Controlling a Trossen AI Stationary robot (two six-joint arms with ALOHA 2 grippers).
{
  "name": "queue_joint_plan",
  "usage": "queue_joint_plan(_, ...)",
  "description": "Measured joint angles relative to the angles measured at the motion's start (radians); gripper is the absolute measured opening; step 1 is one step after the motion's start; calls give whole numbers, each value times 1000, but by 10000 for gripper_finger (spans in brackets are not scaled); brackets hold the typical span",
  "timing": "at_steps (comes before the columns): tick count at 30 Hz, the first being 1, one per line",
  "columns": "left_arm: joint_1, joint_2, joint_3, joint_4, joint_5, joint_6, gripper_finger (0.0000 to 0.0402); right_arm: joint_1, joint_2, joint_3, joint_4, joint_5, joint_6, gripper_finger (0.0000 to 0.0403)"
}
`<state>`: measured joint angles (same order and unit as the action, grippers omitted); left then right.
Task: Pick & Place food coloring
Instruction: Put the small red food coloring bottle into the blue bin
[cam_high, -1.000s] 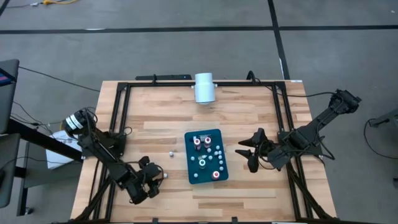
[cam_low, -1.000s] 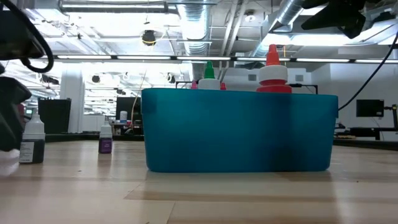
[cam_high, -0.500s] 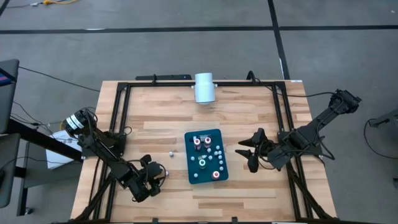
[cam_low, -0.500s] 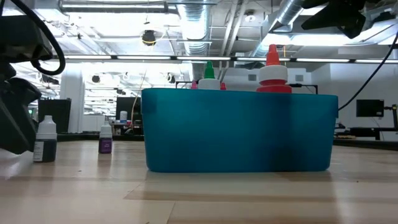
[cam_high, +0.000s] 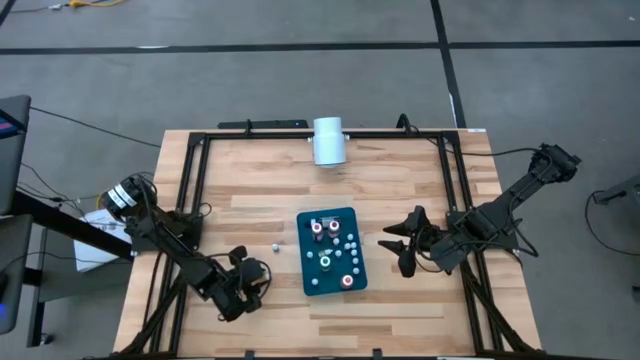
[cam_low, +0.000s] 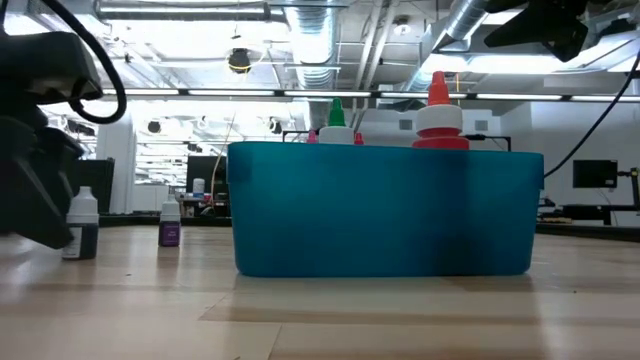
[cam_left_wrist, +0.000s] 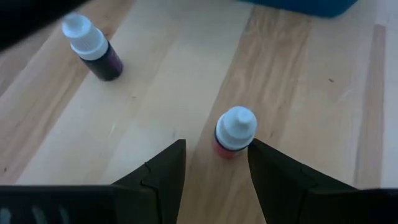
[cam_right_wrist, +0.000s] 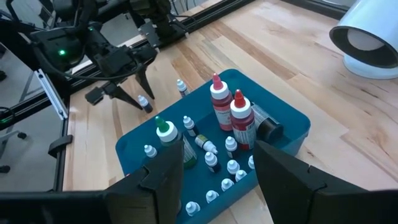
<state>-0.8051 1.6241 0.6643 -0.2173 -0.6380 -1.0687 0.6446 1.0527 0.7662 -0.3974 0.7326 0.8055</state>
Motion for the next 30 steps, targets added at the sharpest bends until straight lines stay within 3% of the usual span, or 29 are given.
queue_joint_plan(19, 61, 0, 0, 43, 6, 79, 165, 0, 0, 0, -1, 0, -1, 182)
queue_joint_plan(30, 66, 0, 0, 20, 5, 12, 165, 1, 0, 0, -1, 0, -1, 182)
